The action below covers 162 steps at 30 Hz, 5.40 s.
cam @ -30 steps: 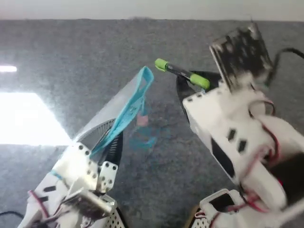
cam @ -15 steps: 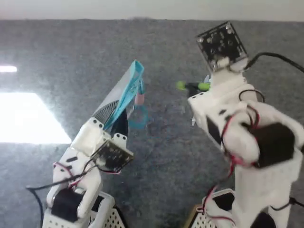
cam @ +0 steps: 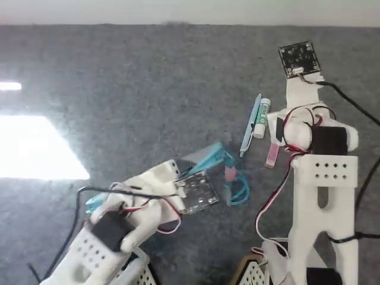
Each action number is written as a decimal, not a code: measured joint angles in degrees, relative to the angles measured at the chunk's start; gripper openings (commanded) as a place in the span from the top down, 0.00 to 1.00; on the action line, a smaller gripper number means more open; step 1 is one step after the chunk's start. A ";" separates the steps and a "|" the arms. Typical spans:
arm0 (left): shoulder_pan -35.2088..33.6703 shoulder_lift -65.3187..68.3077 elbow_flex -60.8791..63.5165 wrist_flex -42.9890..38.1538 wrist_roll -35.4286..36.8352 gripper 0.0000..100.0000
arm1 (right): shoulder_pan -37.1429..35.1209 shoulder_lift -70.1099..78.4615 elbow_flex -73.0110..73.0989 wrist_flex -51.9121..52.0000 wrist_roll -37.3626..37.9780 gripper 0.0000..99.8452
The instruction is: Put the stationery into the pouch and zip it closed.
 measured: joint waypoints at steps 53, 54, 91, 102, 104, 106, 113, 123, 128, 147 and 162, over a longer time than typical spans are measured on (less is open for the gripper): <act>3.34 1.93 3.96 9.58 -12.04 0.75 | -16.97 2.73 32.18 -15.74 -0.18 0.70; 2.99 2.11 3.16 10.81 -12.40 0.75 | -17.23 2.73 32.53 -15.74 -0.26 0.70; -67.69 39.47 -33.49 29.36 6.33 0.80 | -24.88 2.73 36.92 -14.86 1.67 0.70; -77.27 40.09 -24.62 32.18 -6.77 0.79 | -25.05 2.73 36.92 -15.21 1.67 0.70; -77.10 40.18 -22.95 31.21 -8.00 0.79 | -25.05 2.73 36.92 -15.21 1.67 0.70; -76.48 40.18 -20.84 30.07 -8.88 0.79 | -25.05 2.73 36.92 -15.21 1.67 0.70; -76.40 40.18 -14.95 24.53 -9.41 0.79 | -25.05 2.73 36.92 -15.21 1.67 0.70; -76.40 40.18 -6.95 15.74 -9.76 0.79 | -25.05 2.73 36.92 -15.21 1.67 0.70; -77.63 40.18 -4.57 10.64 -9.67 0.79 | -25.05 2.73 36.92 -15.21 1.67 0.70; -74.73 40.00 -0.79 -0.18 -8.00 0.80 | -25.05 2.90 36.92 -16.09 1.67 0.70; -48.70 40.35 -9.49 -4.22 11.60 0.80 | -24.09 2.90 36.92 -16.26 0.97 0.70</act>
